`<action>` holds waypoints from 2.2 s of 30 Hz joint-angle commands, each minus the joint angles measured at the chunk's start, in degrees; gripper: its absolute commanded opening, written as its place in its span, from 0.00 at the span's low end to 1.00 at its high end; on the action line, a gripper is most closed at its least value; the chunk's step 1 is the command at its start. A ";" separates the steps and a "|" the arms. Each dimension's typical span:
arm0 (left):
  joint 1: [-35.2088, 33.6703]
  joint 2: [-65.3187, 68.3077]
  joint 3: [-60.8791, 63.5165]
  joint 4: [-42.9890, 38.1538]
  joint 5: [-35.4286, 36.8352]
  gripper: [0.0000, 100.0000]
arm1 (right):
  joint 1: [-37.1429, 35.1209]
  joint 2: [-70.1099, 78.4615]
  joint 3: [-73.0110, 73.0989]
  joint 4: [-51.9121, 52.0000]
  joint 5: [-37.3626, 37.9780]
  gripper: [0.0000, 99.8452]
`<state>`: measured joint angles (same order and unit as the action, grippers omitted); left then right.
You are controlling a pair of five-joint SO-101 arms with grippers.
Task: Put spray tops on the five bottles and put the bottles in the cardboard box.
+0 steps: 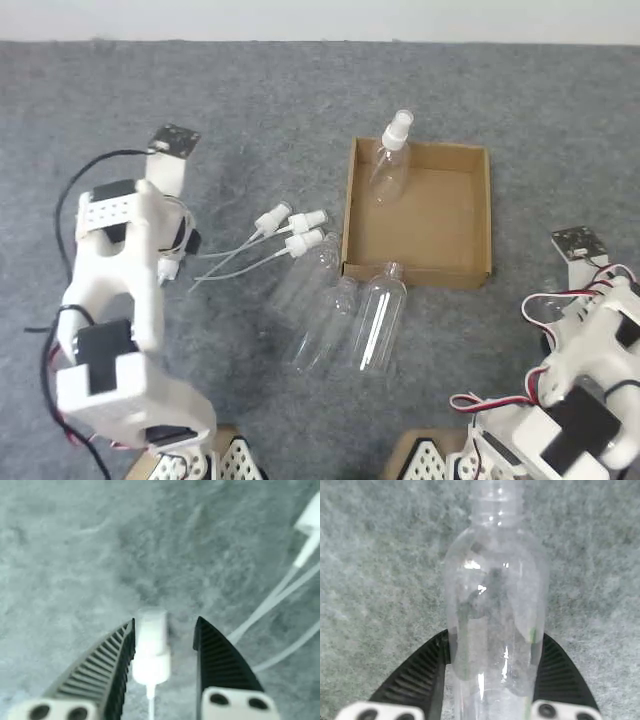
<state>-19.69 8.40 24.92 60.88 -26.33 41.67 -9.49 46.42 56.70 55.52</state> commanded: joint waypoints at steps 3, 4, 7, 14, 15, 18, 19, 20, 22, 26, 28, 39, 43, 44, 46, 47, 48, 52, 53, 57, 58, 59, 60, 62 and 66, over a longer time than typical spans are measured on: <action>0.35 4.84 -2.33 -2.90 -0.18 0.18 | 0.84 0.40 -2.81 -0.57 0.62 0.17; -0.18 5.27 -2.86 -2.81 -0.18 0.18 | 0.84 0.40 -2.81 -0.57 0.62 0.17; -1.85 5.36 -3.91 -2.64 -0.18 0.17 | 0.84 0.31 -2.81 -0.57 0.62 0.17; -2.90 1.49 -5.49 1.76 -2.46 0.15 | 0.84 0.31 -2.81 -0.57 0.62 0.17; -2.64 0.70 -5.49 2.55 -3.43 0.15 | 0.84 0.31 -2.81 -0.57 0.62 0.17; -2.46 -0.53 -5.49 3.52 -4.57 0.15 | 0.84 0.31 -2.81 -0.57 0.62 0.17; -2.64 -0.35 -5.32 3.43 -4.57 0.15 | 0.84 0.31 -2.81 -0.57 0.62 0.17; -2.73 0.09 -5.32 3.43 -4.57 0.15 | 0.84 0.31 -2.81 -0.57 0.62 0.17; -2.81 1.67 -5.32 3.34 -4.57 0.15 | 0.84 0.31 -2.81 -0.57 0.62 0.17; -2.55 4.92 -5.41 1.67 -4.48 0.15 | 0.84 0.31 -2.81 -0.57 0.62 0.17; -2.73 5.27 -5.49 1.23 -4.40 0.13 | 0.84 0.31 -2.81 -0.57 0.62 0.17; -2.46 -9.23 -5.14 10.81 -3.60 0.01 | 0.84 -0.22 -2.90 -0.57 5.54 0.17; -1.76 -17.85 -4.97 14.07 1.05 0.01 | 0.84 -0.22 -2.90 -0.57 6.95 0.16; -1.14 -19.96 -4.62 14.77 2.11 0.01 | 0.84 -0.22 -3.16 -0.57 6.51 0.16; 1.23 -24.35 -2.95 15.91 3.08 0.01 | 0.75 -0.31 -3.25 -0.57 6.59 0.17; 2.90 -26.81 -1.54 16.09 3.16 0.01 | 0.57 -0.31 -3.25 -0.57 6.42 0.17; 4.66 -29.27 0.22 16.09 3.25 0.01 | 0.57 -0.31 -3.25 -0.40 6.33 0.17; 11.96 -38.95 5.93 15.91 8.88 0.01 | 0.75 -0.31 -4.66 0.31 5.10 0.17; 13.54 -41.14 6.99 15.82 10.02 0.01 | 0.75 -0.31 -5.27 0.40 3.69 0.17; 18.55 -48.35 12.44 13.98 12.75 0.01 | -0.31 -0.31 -6.95 0.48 -0.09 0.27; 19.16 -49.67 14.20 12.57 13.27 0.01 | -0.75 -0.31 -7.03 0.57 -0.79 0.29; 19.60 -50.81 16.31 11.08 13.80 0.01 | -1.10 -0.31 -7.03 0.57 -1.32 0.31; 19.96 -51.60 18.33 9.58 14.33 0.01 | -1.71 -0.31 -7.03 0.66 -1.67 0.32; 20.48 -52.75 22.02 7.21 14.51 0.01 | -2.95 -0.31 -7.30 2.68 -1.76 0.32; 20.48 -53.45 26.77 3.25 14.68 0.01 | -5.49 -0.22 -11.16 7.43 -2.90 0.32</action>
<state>0.70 -42.51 50.42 67.56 -12.53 38.07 -9.49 40.88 61.01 54.73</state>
